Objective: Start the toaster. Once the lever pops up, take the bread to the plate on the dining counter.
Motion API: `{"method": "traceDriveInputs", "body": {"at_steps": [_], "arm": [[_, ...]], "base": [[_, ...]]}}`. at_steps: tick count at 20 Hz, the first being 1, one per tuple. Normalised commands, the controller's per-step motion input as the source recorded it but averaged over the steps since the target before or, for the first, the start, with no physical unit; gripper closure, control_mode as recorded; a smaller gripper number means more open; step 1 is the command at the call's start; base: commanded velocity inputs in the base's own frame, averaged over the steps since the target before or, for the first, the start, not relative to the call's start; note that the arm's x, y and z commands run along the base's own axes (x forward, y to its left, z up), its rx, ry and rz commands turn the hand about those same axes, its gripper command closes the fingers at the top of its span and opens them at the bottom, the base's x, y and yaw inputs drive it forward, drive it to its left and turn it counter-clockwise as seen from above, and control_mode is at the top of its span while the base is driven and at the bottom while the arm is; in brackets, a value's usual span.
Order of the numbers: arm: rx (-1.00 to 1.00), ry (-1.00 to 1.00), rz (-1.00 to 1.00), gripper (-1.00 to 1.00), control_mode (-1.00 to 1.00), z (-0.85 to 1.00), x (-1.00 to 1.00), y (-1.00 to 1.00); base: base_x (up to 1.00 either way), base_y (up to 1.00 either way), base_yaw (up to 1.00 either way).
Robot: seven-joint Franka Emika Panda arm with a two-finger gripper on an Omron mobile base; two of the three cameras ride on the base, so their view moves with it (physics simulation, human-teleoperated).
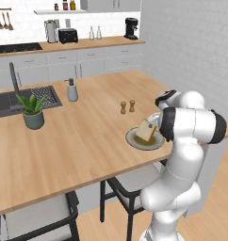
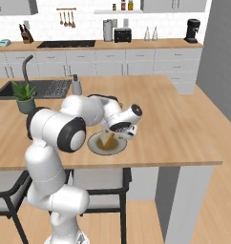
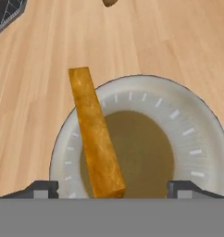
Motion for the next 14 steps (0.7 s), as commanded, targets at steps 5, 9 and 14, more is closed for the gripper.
{"method": "traceDriveInputs", "body": {"at_steps": [5,9,14], "arm": [[-0.13,0.1,-0.03,-1.0,-1.0,0.04,0.0,0.0],[-0.27,0.09,-0.08,-1.0,-1.0,0.07,0.0,0.0],[-0.31,0.04,-0.05,-1.0,-1.0,0.22,-0.12,0.09]], "base": [[0.0,0.0,0.0],[0.0,0.0,0.0],[0.0,0.0,0.0]]}}
